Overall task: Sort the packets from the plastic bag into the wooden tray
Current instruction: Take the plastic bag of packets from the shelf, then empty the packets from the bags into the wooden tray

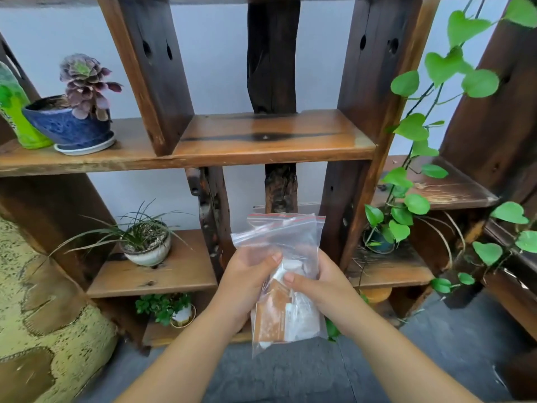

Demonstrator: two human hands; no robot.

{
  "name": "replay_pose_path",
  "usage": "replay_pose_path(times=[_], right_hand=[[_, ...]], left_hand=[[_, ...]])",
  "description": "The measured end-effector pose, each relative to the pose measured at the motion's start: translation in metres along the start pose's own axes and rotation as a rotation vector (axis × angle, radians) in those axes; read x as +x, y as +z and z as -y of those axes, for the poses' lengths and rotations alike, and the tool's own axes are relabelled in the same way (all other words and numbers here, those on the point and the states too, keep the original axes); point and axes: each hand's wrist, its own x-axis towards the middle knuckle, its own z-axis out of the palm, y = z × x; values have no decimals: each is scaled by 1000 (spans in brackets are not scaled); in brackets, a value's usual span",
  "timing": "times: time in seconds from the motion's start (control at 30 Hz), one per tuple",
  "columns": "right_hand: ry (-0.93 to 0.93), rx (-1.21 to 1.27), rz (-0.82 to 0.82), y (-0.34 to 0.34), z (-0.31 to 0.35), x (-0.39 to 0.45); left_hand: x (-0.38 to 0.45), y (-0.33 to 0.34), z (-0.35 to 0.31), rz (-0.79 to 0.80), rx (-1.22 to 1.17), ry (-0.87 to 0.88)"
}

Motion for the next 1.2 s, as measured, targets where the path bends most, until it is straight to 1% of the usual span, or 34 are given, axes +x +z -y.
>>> replay_pose_path(times=[0.07, 0.13, 0.27, 0.37, 0.43, 0.57, 0.67, 0.77, 0.93, 1.2], right_hand=[[19, 30, -13, 1, -8, -6], [40, 37, -63, 3, -15, -13], [91, 86, -199, 5, -37, -29], [112, 94, -309, 4, -59, -45], [116, 114, -387, -1, -70, -58], [103, 133, -514, -25, -83, -97], [107, 137, -636, -47, -88, -135], [110, 137, -761, -72, -97, -181], [53, 233, -1013, -112, -102, -276], [-32, 368, -1440, -157, -118, -490]], left_hand=[[-7, -2, 8, 2, -8, -54], [-14, -6, 19, 14, 0, -100], [-27, -6, 48, 122, 25, -138], [-29, 5, 70, 113, 4, -167], [-30, 18, 81, 129, -17, -193], [-36, 58, 98, 248, -25, -234], [-48, 94, 110, 296, -34, -270], [-67, 141, 120, 417, 5, -311], [-119, 231, 134, 615, 115, -361], [-252, 398, 182, 1095, 255, -435]])
